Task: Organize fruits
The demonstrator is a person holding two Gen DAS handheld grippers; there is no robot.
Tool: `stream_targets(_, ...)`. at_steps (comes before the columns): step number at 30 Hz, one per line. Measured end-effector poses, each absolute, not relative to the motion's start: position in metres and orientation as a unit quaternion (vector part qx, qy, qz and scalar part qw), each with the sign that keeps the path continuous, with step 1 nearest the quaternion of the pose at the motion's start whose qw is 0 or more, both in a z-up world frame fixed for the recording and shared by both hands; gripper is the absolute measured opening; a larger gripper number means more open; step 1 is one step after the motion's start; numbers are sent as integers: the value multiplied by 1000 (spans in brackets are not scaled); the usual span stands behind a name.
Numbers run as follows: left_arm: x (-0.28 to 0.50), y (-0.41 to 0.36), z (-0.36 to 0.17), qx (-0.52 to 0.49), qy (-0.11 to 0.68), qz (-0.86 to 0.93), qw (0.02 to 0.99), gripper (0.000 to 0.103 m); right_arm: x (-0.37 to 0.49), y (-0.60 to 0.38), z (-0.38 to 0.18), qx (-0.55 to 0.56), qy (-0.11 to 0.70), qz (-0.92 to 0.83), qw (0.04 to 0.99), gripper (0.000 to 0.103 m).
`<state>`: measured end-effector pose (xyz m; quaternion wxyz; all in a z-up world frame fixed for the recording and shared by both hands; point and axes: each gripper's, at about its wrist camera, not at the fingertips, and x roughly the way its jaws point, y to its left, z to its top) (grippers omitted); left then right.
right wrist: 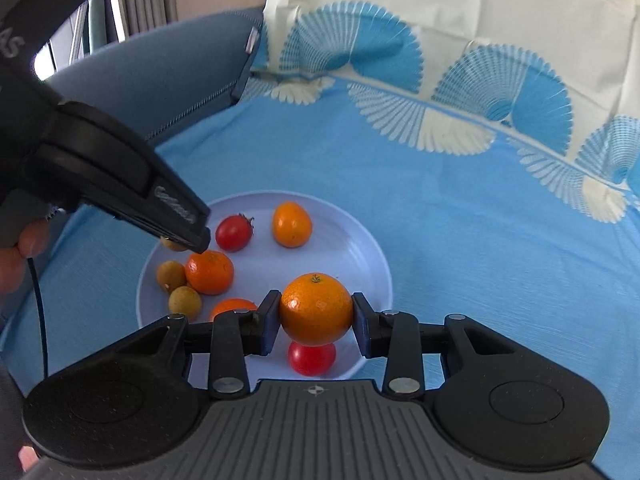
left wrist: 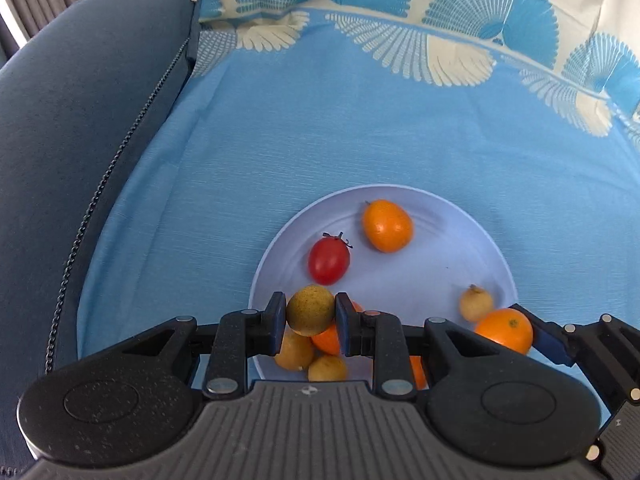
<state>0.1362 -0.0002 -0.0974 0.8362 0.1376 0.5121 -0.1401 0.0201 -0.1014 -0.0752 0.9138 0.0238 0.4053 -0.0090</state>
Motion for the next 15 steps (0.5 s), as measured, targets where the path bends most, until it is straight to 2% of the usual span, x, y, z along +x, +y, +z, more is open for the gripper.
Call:
stream_targets(1,138,0,-99,139,513,-141,835,30,24,-101,-78,25,408,-4,913,39)
stream_targets(2,139,-1,-98,140,515,-149,833,50,25,-102,-79,26,411,3,911,39)
stream_targets(3,140,0,-96,139,515,-155,832,87,27,-102,-79,26,412,5,911,41)
stream_targets(4,139,2,-93,134,508,-153,837,101,27,-102,-77,26,408,2,913,54)
stream_targets(5,136,6,-87,128,492,-149,848,103,26,-101,-74,27,402,0,915,63)
stream_targets(6,132,8,-82,128,483,-151,853,103,24,-102,-71,27,396,-2,918,76)
stream_targets(7,129,8,-78,135,484,-156,850,103,21,-102,-68,27,391,-5,920,81)
stream_targets(15,82,30,-52,142,508,-141,838,103,-31,-99,-36,42,397,-36,916,95)
